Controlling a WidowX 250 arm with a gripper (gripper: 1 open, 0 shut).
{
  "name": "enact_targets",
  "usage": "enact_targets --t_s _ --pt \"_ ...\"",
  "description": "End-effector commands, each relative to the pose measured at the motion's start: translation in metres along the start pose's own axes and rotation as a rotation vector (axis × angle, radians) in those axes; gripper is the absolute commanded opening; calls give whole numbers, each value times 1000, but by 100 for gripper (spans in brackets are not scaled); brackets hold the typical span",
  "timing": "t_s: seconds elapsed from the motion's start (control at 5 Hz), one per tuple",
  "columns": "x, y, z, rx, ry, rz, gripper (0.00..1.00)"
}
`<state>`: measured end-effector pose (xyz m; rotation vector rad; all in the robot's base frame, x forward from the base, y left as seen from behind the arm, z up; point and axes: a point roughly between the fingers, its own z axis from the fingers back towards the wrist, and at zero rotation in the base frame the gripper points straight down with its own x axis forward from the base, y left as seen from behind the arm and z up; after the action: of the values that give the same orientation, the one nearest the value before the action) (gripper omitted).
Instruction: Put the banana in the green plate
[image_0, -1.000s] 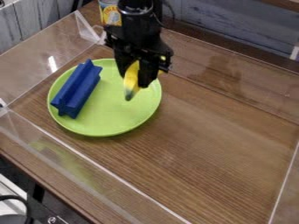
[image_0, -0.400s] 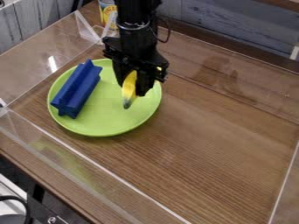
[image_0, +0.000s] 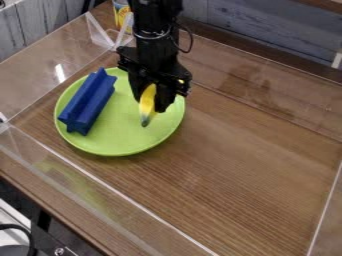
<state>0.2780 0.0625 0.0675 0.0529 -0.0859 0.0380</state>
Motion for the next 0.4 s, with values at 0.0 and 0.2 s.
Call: enact_targets --t_s 0.0,0.2 --pt "3 6 7 9 -23 10 0" --pt "2 8 7 11 -15 9 0"
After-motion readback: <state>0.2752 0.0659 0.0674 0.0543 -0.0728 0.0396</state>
